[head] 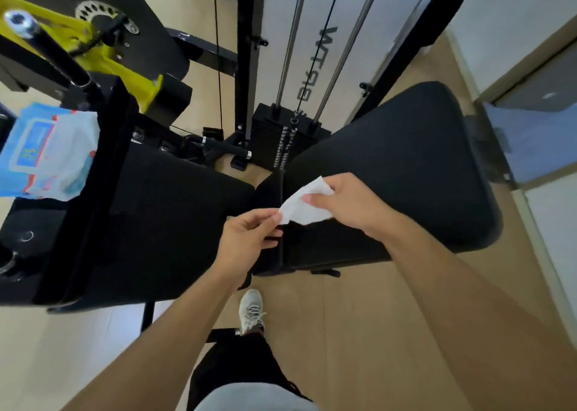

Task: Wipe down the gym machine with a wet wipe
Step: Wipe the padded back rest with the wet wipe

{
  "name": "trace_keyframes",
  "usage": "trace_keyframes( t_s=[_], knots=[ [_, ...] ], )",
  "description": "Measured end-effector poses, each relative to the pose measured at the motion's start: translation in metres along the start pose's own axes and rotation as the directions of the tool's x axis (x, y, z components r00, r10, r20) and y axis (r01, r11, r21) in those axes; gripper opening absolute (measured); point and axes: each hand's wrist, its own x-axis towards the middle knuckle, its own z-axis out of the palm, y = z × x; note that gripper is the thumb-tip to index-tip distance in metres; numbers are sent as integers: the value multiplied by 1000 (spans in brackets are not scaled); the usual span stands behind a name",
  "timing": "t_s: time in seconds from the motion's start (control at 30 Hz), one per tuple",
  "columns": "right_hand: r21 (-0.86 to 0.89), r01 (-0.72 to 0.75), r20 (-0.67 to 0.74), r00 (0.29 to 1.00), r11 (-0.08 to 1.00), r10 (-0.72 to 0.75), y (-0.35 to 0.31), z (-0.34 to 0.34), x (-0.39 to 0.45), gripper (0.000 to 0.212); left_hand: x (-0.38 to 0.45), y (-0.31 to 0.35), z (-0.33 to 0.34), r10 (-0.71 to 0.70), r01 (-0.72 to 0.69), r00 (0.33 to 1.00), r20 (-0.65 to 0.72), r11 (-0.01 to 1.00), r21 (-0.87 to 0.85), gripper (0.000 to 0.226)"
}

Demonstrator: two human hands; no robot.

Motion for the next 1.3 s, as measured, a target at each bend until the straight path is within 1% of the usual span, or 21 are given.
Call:
trace_keyframes(
  t_s=[0.1, 0.17, 0.2, 0.23, 0.27, 0.3, 0.33, 0.37, 0.43, 0.5, 0.57, 0.63, 0.73, 0.8, 0.9, 1.0, 1.07, 1.1, 1.17, 1.23, 1.3],
  knots=[
    [-319, 81, -158, 978, 944, -137, -18, -27, 37, 18, 37, -2, 20, 9, -8, 1000, 21, 1000, -24, 17],
    [-560, 152, -279, 891, 815, -358, -23, -39, 56, 20, 58, -8, 32, -14, 15, 1000, 26, 999, -39, 18],
    [-641, 222, -204, 874, 734, -442, -21, -43, 64, 25, 68, -12, 37, -31, 31, 999, 9, 999, -45, 19],
    [-698, 296, -46, 890, 652, -453, -17, -45, 71, 37, 78, -16, 39, -45, 44, 999, -19, 998, -48, 19],
    [-762, 350, 157, 916, 545, -369, -6, -43, 79, 47, 87, -21, 40, -55, 53, 997, -51, 998, -44, 19],
    [-824, 394, 336, 918, 407, -208, 6, -38, 84, 50, 94, -25, 41, -62, 59, 995, -84, 997, -47, 18],
    [-850, 448, 455, 889, 276, -39, 21, -31, 87, 52, 101, -29, 40, -71, 65, 990, -119, 996, -58, 18],
    [-845, 504, 526, 843, 179, 110, 34, -22, 89, 60, 106, -33, 40, -86, 74, 985, -152, 994, -84, 18],
    [-822, 551, 565, 763, 141, 314, 46, -8, 92, 78, 113, -42, 40, -111, 86, 973, -204, 988, -127, 17],
    [-767, 629, 627, 690, 131, 361, 43, 1, 103, 68, 115, -51, 43, -126, 92, 962, -244, 985, -148, 17],
    [-715, 698, 671, 670, 36, 318, 31, 3, 120, 48, 116, -57, 47, -133, 92, 953, -274, 983, -159, 17],
    [-750, 657, 626, 743, -79, 236, 28, 0, 146, 40, 115, -61, 50, -141, 94, 941, -308, 982, -164, 17],
    [-822, 531, 508, 847, -205, 155, 30, -3, 177, 48, 112, -73, 56, -129, 82, 923, -362, 986, -144, 15],
    [-829, 511, 494, 860, -227, 128, 34, -1, 189, 49, 110, -85, 62, -105, 59, 907, -408, 991, -123, 16],
    [-808, 570, 560, 821, -148, 108, 51, 12, 189, 54, 105, -101, 74, -62, 30, 858, -509, 997, -70, 17],
    [-601, 795, 759, 600, -82, 251, 72, 39, 156, 63, 98, -117, 82, -70, -3, 781, -621, 993, -116, 19],
    [-511, 859, 790, 490, -47, 368, 74, 41, 150, 60, 92, -127, 85, -106, -17, 747, -656, 984, -178, 18],
    [-503, 861, 788, 491, -72, 372, 68, 37, 162, 57, 89, -131, 87, -120, -22, 738, -664, 979, -201, 18],
    [-568, 798, 733, 602, -203, 317, 50, 22, 194, 47, 85, -136, 92, -128, -37, 733, -668, 973, -226, 17],
    [-677, 682, 625, 731, -277, 274, 37, 5, 227, 47, 82, -137, 94, -123, -41, 743, -658, 973, -228, 16],
    [-720, 614, 552, 789, -323, 268, 40, 7, 241, 51, 81, -137, 94, -111, -46, 755, -646, 974, -220, 16]
  ],
)
